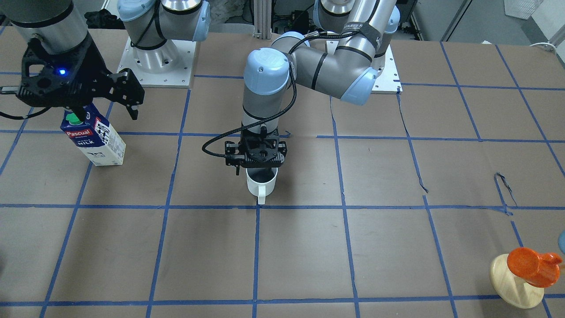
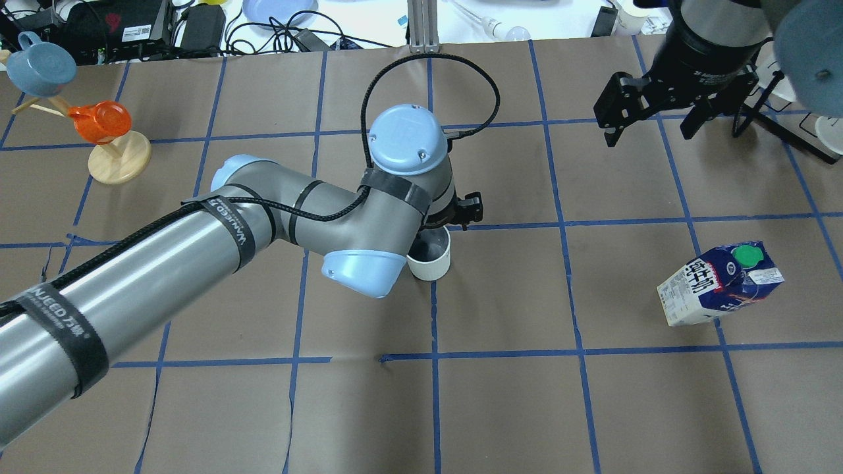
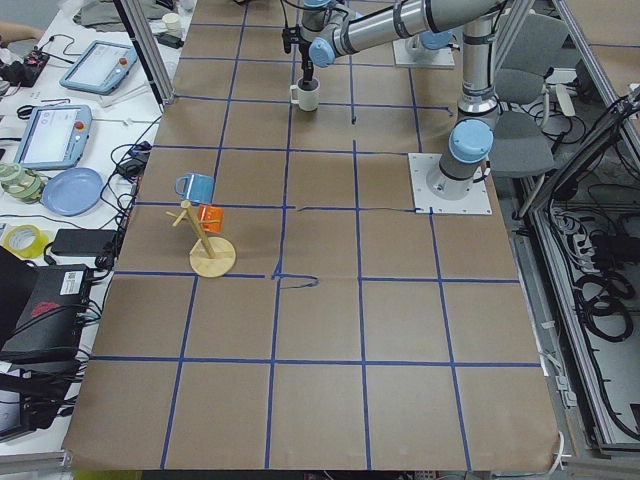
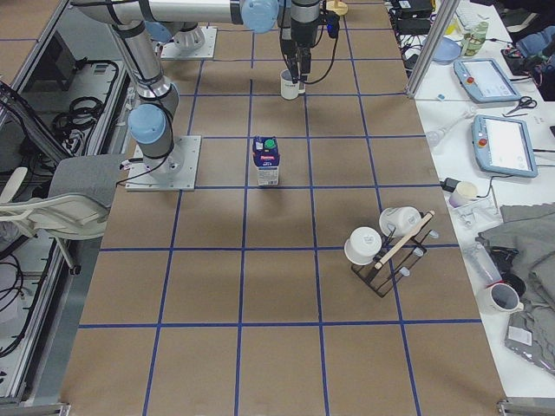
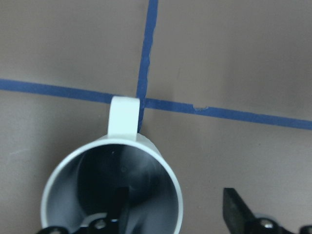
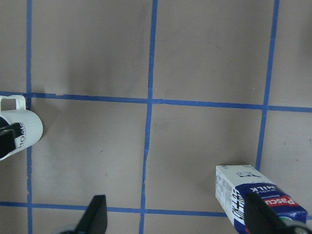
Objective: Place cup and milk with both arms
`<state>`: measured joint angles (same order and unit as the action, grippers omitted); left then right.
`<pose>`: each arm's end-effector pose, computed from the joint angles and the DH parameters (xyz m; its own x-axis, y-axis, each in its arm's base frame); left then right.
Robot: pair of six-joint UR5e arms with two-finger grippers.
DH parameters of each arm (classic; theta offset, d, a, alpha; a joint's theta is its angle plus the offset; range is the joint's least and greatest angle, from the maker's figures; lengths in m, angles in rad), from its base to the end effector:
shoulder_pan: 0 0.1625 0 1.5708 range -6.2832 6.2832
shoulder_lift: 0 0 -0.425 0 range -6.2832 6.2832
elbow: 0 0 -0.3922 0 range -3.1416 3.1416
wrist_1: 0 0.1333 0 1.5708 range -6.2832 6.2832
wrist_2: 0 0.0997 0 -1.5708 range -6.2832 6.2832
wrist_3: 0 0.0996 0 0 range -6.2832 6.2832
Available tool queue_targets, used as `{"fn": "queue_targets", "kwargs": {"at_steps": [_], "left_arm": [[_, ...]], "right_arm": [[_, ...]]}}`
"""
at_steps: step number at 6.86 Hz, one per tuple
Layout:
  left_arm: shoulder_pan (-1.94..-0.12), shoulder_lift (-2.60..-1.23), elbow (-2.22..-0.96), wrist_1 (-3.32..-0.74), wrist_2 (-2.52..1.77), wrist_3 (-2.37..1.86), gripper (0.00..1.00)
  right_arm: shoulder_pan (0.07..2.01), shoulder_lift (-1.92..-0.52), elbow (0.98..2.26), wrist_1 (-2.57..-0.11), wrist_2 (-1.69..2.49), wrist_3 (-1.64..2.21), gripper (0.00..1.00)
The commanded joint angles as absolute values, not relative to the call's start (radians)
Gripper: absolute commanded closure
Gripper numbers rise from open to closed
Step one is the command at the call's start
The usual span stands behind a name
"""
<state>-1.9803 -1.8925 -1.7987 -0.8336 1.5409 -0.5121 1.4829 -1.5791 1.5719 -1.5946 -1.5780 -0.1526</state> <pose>-0.3581 -0.4827 0.2816 -0.9890 -0.0902 0.1170 -0.1072 0.9831 -0.1482 0.0889 -0.5011 0.4938 -0.9979 -0.0644 0.0118 -0.0647 0.9975 -0.0295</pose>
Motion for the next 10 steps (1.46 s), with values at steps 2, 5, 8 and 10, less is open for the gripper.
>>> {"fn": "queue_targets", "kwargs": {"at_steps": [2, 5, 8, 10], "left_arm": [[-1.749, -1.713, -1.781, -1.099, 1.561, -0.153, 0.07], [-1.599, -1.577, -1.676, -1.301, 1.571, 0.041, 0.0], [-1.549, -1.546, -1.6, -1.46, 1.569, 0.041, 0.0], [-1.545, -1.546, -1.601, -1.463, 1.583, 0.044, 0.0]], "right_arm": [[1.289, -1.585, 1.606, -1.575, -1.6, -0.36, 0.0], [1.183, -1.589, 1.692, -1.575, -1.605, -0.485, 0.0], [1.107, -1.594, 1.903, -1.589, -1.671, -0.46, 0.0], [1.112, -1.6, 1.931, -1.579, -1.672, -0.411, 0.0]]}}
